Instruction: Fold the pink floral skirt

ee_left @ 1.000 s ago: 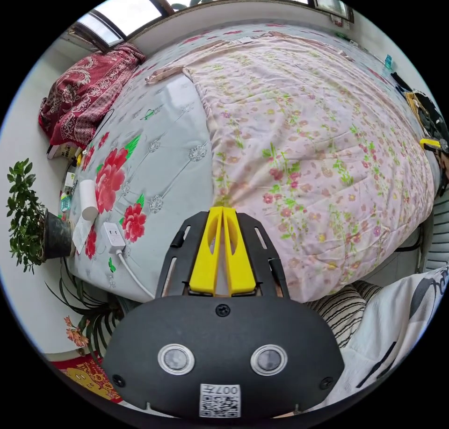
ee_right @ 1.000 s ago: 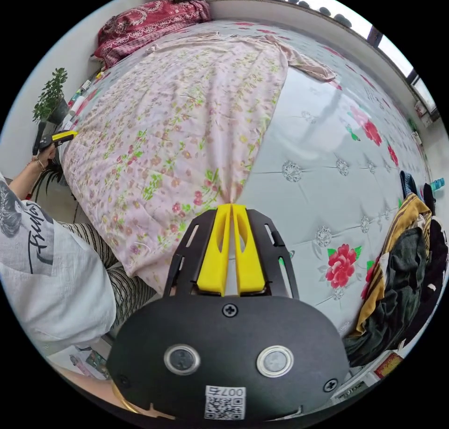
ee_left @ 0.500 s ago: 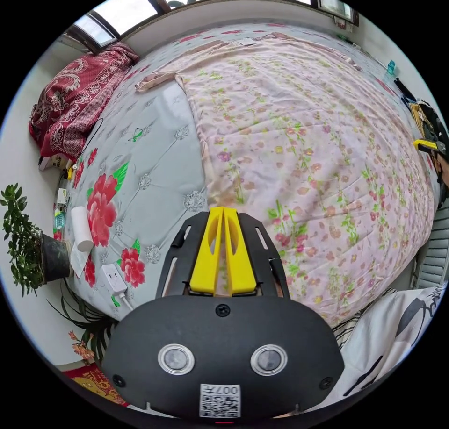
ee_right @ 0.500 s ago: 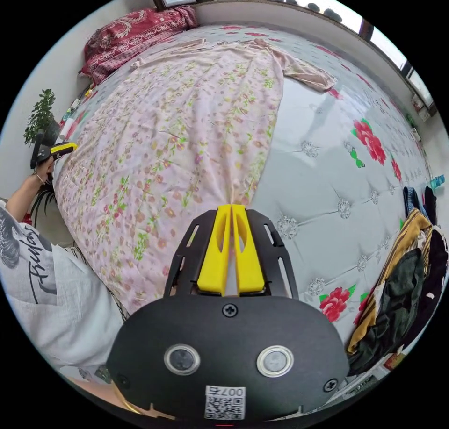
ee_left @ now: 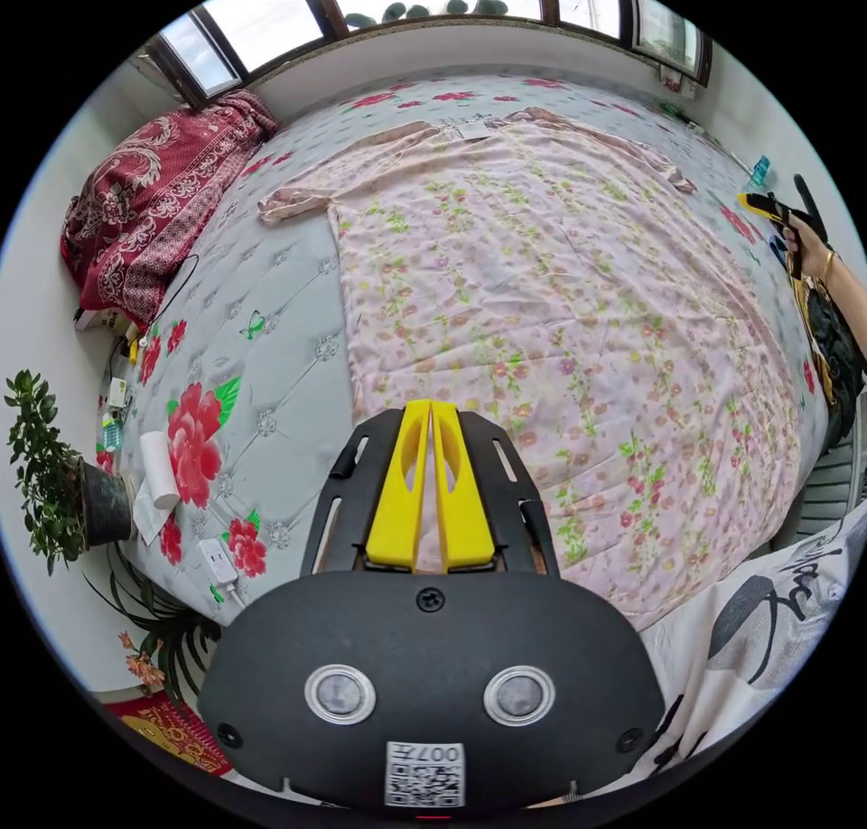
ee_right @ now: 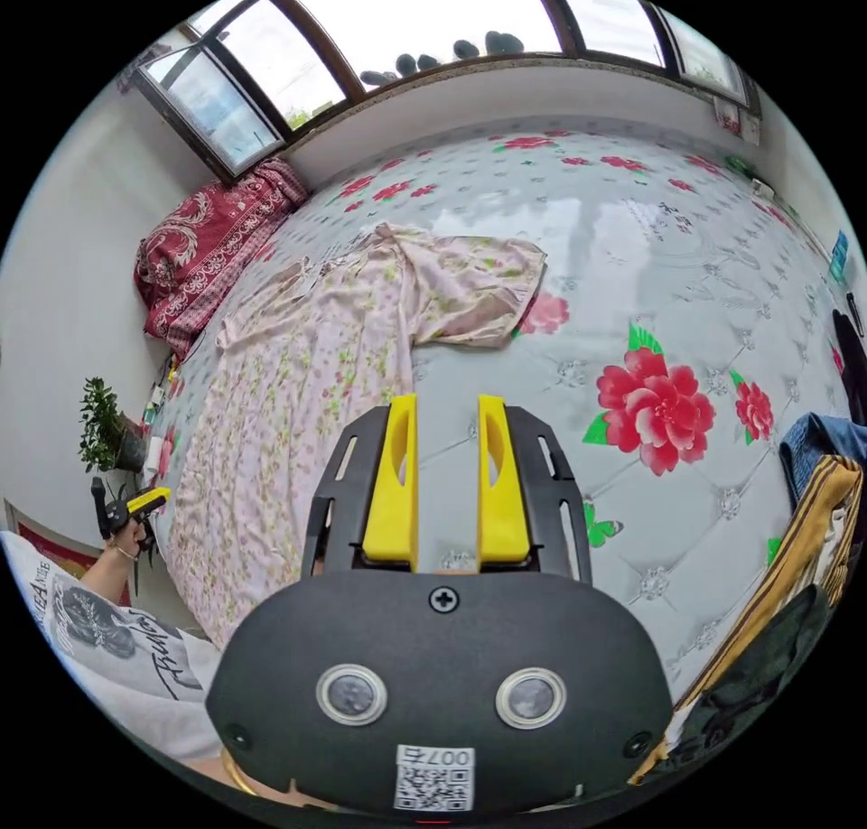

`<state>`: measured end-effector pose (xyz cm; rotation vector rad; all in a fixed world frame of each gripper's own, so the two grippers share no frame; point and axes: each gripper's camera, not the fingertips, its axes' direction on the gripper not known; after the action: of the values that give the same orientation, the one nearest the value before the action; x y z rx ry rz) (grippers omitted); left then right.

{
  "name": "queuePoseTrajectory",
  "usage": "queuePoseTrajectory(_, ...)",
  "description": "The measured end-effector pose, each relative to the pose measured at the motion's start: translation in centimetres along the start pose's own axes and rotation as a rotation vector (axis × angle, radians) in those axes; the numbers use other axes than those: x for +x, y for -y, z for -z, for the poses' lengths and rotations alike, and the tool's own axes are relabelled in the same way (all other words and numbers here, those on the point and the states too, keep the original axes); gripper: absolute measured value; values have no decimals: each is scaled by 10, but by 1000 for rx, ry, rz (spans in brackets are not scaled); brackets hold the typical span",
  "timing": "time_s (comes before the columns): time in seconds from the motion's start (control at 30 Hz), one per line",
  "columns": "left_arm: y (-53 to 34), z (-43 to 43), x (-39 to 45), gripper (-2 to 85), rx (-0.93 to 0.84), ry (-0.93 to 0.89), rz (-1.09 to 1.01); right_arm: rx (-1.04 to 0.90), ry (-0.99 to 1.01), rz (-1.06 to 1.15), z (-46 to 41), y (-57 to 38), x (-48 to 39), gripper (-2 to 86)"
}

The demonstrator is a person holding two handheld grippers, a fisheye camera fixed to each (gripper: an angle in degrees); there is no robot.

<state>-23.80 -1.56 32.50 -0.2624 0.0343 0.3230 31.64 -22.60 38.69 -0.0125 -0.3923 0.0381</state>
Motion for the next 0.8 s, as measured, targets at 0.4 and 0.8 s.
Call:
queuePoseTrajectory(0.4, 106, -27, 28, -10, -31, -11, -34, 10, -60, -87, -102, 161, 98, 92)
queuePoseTrajectory(0.8, 151, -68, 12, -10, 22, 48, -57, -78, -403, 311, -150, 179, 55, 0)
